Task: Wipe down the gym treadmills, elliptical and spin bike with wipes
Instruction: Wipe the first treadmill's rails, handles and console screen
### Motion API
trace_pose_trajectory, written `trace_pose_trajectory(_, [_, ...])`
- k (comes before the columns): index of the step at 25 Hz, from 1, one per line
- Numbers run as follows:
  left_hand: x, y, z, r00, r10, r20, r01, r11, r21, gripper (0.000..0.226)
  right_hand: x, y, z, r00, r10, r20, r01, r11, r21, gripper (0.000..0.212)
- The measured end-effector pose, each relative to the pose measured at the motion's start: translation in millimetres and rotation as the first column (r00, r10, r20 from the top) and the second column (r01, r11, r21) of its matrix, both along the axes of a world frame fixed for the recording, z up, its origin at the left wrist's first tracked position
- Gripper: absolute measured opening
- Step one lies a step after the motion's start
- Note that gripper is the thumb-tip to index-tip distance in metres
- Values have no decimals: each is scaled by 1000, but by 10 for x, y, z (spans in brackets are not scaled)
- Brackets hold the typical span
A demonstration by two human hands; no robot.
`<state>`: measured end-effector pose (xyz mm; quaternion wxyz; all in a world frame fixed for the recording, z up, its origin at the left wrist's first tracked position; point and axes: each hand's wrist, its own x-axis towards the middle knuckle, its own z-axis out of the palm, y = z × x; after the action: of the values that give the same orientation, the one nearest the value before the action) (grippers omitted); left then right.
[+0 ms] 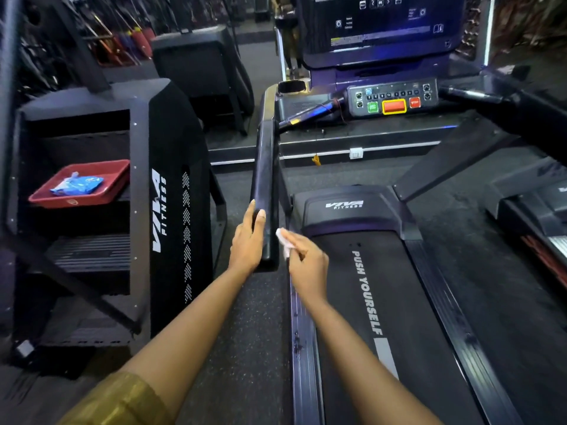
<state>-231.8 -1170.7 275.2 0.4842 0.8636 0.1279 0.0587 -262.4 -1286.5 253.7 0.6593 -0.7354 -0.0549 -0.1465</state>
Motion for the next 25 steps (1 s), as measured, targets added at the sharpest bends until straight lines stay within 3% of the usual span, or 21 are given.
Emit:
trace_pose_trajectory(3, [-28, -31, 32, 996, 81, 23, -75, 976, -202, 68, 633, 30, 274, 999, 8, 48, -3, 995, -99, 34])
trace_pose_trajectory(6, [0, 39, -96, 989, 141, -44, -148, 927, -344, 99, 1315, 178, 312, 981, 164, 99, -119, 928, -354, 36])
trace_pose_trajectory(10, [-31, -19, -49, 975, 220, -32, -215, 898, -384, 61, 1778, 263, 285, 919, 391, 55, -277, 736, -618, 47])
trace_pose_trajectory(16, [-64, -52, -9, 964, 264, -18, -252, 897, -362, 70, 1210, -10, -10, 749, 569, 340, -234, 707, -668, 34])
trace_pose_trajectory(21, [-91, -69, 79, 973, 230, -33, -229, 924, -306, 67, 877, -232, 32, 591, 699, 402, -356, 674, -647, 38])
trace_pose_trajectory(23, [-48, -82, 168, 981, 193, -21, -193, 962, -192, 64, 1208, -186, 174, 640, 677, 364, -448, 713, -539, 36])
trace_pose_trajectory(25, [43, -86, 229, 989, 139, -54, -143, 985, -91, 65, 1797, -38, 303, 742, 598, 304, -439, 776, -454, 35])
